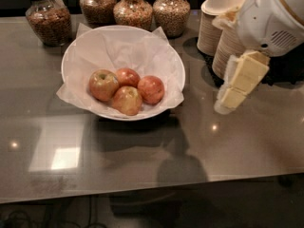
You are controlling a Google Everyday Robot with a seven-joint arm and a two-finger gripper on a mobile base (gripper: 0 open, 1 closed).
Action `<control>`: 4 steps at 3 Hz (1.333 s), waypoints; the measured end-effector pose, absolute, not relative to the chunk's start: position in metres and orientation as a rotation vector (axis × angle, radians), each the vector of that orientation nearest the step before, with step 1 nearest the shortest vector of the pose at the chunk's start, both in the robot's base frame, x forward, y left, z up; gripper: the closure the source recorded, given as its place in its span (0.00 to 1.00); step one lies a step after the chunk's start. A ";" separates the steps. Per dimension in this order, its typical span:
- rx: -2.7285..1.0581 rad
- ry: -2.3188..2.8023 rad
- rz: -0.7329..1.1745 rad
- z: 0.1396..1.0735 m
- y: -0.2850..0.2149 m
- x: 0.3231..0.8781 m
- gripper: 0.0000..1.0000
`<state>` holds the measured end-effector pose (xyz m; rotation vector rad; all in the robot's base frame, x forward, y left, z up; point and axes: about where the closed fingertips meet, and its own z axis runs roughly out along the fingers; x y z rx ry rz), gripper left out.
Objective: Pick apple from white bowl
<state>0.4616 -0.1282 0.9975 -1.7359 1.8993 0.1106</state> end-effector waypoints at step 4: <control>-1.767 1.989 0.153 0.959 -0.118 0.490 0.00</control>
Offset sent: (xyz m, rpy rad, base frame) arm 0.0444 0.0356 -0.0456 0.0168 0.1049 0.0281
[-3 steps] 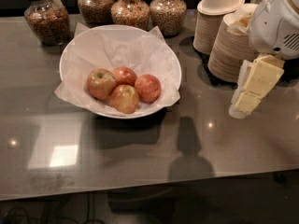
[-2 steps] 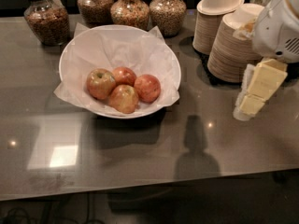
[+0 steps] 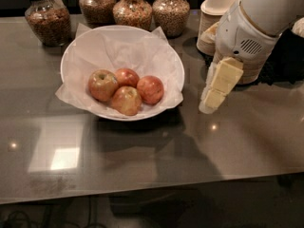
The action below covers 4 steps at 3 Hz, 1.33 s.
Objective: Pick apple from white bowl
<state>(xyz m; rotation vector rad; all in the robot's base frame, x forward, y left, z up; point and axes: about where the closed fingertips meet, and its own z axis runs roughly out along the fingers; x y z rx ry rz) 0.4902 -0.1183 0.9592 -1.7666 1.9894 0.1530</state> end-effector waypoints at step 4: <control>-1.827 1.830 0.291 0.940 -0.059 0.529 0.16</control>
Offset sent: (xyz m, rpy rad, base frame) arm 0.0371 0.0561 -0.0195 0.0812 0.0126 0.1387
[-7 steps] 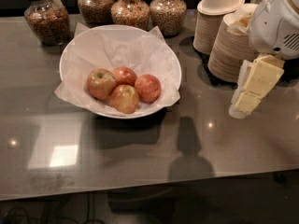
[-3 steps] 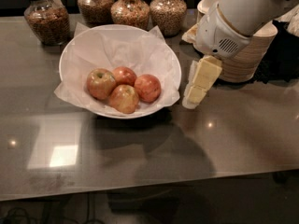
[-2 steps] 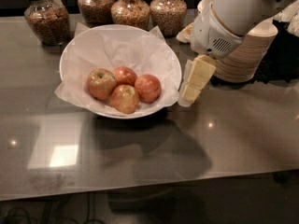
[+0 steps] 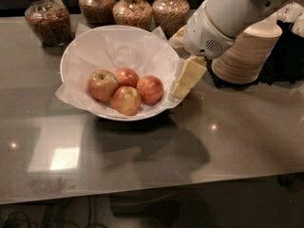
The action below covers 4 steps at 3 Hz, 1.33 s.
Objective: Pick apple from white bowl
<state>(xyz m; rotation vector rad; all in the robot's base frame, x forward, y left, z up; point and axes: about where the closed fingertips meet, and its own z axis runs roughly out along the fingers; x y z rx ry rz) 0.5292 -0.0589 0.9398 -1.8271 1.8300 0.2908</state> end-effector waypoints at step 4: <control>-1.759 1.835 0.323 0.916 -0.049 0.551 0.00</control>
Offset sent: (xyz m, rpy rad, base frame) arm 0.0320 0.0027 -0.0341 0.0454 0.0177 -0.0461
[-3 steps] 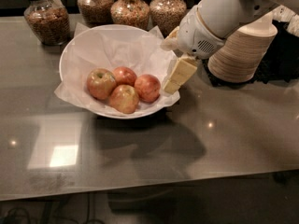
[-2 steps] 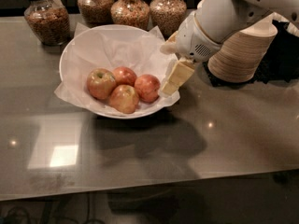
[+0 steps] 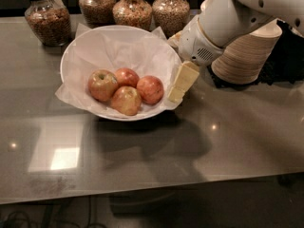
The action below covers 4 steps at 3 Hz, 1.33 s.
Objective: Pick apple from white bowl
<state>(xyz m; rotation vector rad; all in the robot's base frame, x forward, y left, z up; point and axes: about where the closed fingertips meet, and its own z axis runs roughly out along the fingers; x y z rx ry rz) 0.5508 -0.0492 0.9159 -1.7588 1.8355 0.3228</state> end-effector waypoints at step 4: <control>-1.758 1.807 0.396 0.896 -0.018 0.562 0.19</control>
Offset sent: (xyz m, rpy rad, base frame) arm 0.0173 0.0229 -0.0193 0.0671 0.0132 0.0117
